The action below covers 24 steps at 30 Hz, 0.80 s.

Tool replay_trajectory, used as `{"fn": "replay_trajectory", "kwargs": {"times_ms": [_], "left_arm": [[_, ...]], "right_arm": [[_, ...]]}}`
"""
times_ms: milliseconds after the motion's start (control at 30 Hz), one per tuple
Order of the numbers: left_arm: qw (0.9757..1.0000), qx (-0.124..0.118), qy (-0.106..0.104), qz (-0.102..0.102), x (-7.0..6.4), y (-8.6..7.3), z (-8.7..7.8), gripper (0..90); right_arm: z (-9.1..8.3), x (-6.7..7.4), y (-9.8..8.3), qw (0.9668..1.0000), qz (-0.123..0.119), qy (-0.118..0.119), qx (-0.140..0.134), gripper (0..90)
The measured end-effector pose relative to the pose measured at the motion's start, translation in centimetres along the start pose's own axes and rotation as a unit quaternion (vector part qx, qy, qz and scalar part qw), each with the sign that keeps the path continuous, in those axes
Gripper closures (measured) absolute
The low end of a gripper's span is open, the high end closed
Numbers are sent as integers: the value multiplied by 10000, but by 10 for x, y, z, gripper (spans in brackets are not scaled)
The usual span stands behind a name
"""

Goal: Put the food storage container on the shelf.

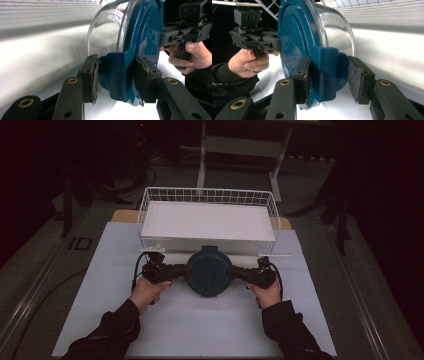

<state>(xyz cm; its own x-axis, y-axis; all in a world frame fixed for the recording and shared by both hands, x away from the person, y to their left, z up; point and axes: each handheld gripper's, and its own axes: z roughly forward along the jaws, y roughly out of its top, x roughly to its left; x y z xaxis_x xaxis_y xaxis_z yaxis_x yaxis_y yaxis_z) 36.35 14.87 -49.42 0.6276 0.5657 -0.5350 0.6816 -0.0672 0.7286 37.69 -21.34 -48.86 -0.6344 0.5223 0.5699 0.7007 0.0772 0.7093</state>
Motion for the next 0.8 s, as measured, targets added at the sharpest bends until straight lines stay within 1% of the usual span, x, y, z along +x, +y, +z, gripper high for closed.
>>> {"fn": "replay_trajectory", "kwargs": {"times_ms": [33, 67, 100, 200, 300, 367, 400, 433, 467, 500, 533, 567, 600, 667, 767, 800], "left_arm": [[10000, 0, 0, 0, 0, 0, 0, 565], [9999, -36, 52, -83, 4, 0, 5, 564], [9999, -49, 89, -126, 4, 0, 6, 564], [9999, -54, 120, -68, 7, 3, 8, 564], [9997, -86, 210, -53, 11, 6, 11, 563], [9997, -79, 226, -25, 12, 6, 12, 563], [9997, -87, 233, -70, 13, 6, 13, 563], [9995, -112, 251, -166, 15, 4, 15, 563], [9995, -112, 251, -166, 15, 4, 15, 562], [9994, -138, 241, -201, 17, 5, 15, 562], [9995, -131, 227, -199, 17, 5, 15, 562], [9994, -143, 216, -245, 18, 6, 16, 562], [9994, -143, 216, -245, 18, 6, 16, 562], [9992, -181, 212, -284, 18, 6, 17, 561], [9987, -238, 186, -415, 19, 7, 18, 557], [9987, -238, 186, -415, 19, 7, 18, 554]], "right_arm": [[1, -1, 1, 10000, 0, -30, 8, 555], [4, -6, 1, 10000, 16, -50, -5, 554], [5, -8, 2, 10000, 36, -60, -9, 554], [7, -12, 2, 10000, 65, -62, -32, 553], [10, -17, 4, 9998, 95, -132, -79, 550], [12, -18, 5, 9998, 64, -186, -71, 549], [12, -18, 5, 9998, 64, -186, -71, 549], [14, -19, 5, 9996, 139, -227, -18, 548], [15, -20, 4, 9996, 188, -204, -15, 548], [16, -21, 5, 9996, 188, -223, -37, 548], [17, -22, 5, 9995, 64, -280, -122, 548], [17, -22, 6, 9995, 62, -291, -118, 548], [17, -22, 7, 9994, 32, -334, -125, 547], [18, -24, 8, 9993, 1, -332, -148, 547], [18, -25, 9, 9993, 45, -328, -187, 541], [18, -25, 8, 9992, 67, -327, -222, 538]]}}
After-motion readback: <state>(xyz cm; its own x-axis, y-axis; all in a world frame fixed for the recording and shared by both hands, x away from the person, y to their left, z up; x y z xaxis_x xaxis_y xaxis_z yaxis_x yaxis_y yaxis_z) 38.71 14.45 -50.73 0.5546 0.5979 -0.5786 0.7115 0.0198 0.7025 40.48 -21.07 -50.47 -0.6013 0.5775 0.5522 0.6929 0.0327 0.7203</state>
